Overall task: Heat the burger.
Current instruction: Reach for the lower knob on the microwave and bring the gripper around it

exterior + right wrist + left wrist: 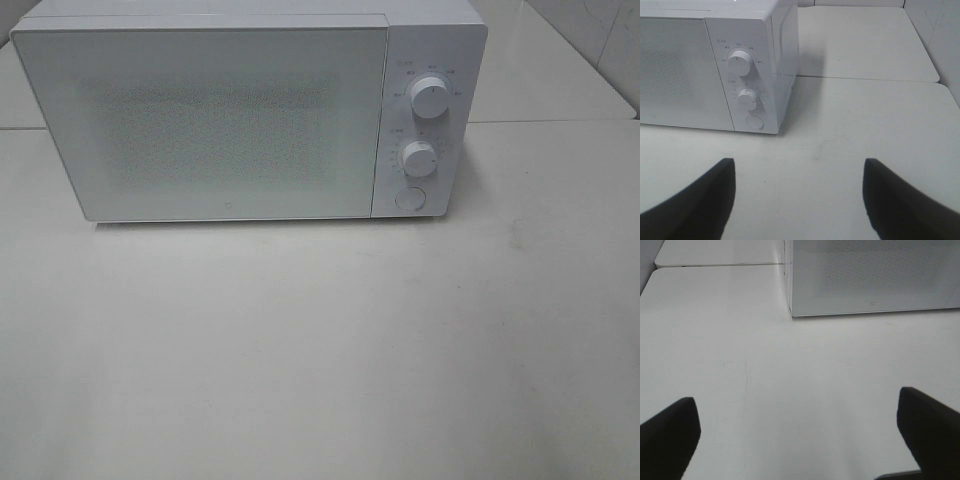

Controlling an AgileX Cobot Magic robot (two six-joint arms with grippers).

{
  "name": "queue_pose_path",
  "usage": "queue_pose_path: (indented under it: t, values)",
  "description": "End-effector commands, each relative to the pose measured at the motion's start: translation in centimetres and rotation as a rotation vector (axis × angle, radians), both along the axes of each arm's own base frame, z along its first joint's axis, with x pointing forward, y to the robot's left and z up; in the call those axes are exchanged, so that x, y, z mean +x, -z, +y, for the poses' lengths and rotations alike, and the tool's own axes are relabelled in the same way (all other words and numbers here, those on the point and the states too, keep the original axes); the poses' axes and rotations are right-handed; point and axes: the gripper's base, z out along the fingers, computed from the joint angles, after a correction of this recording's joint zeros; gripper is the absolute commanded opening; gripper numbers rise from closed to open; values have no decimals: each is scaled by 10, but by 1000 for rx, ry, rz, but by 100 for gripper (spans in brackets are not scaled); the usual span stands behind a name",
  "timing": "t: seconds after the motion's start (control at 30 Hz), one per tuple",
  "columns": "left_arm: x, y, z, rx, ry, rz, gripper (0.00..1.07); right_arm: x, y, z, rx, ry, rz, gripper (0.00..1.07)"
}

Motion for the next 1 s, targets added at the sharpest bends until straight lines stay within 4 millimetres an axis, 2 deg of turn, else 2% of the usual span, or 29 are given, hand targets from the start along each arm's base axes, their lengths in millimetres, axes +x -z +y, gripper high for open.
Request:
queue_pose_path:
  t: [0.03,0.5,1.0]
  values:
    - [-4,1,0,-11,-3,-21,100,12,1,2,6,3,-20,69]
    - [-4,1,0,-11,-3,-21,100,67,10,12,2,-9,6,69]
    - [-4,1,0,-11,-3,-21,100,109,26,19,0,-18,24,69]
